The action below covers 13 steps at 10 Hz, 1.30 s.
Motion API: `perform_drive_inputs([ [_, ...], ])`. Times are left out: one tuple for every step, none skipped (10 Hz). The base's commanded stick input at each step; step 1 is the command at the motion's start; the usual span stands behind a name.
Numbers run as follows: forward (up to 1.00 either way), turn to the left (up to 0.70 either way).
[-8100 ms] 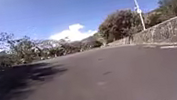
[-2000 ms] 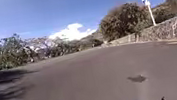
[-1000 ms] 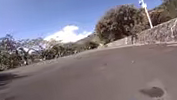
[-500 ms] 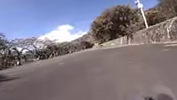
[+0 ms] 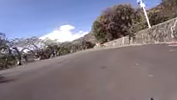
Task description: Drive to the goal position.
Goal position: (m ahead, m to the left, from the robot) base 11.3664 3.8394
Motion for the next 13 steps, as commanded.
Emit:
perform_drive_inputs([
  [0.50, 0.00],
  [0.50, 0.00],
  [0.50, 0.00],
  [0.50, 0.00],
  [0.50, 0.00],
  [0.50, 0.00],
  [0.50, 0.00],
  [0.50, 0.00],
  [0.50, 0.00],
  [0.50, 0.00],
  [0.50, 0.00],
  [0.50, 0.00],
  [0.50, 0.00],
])
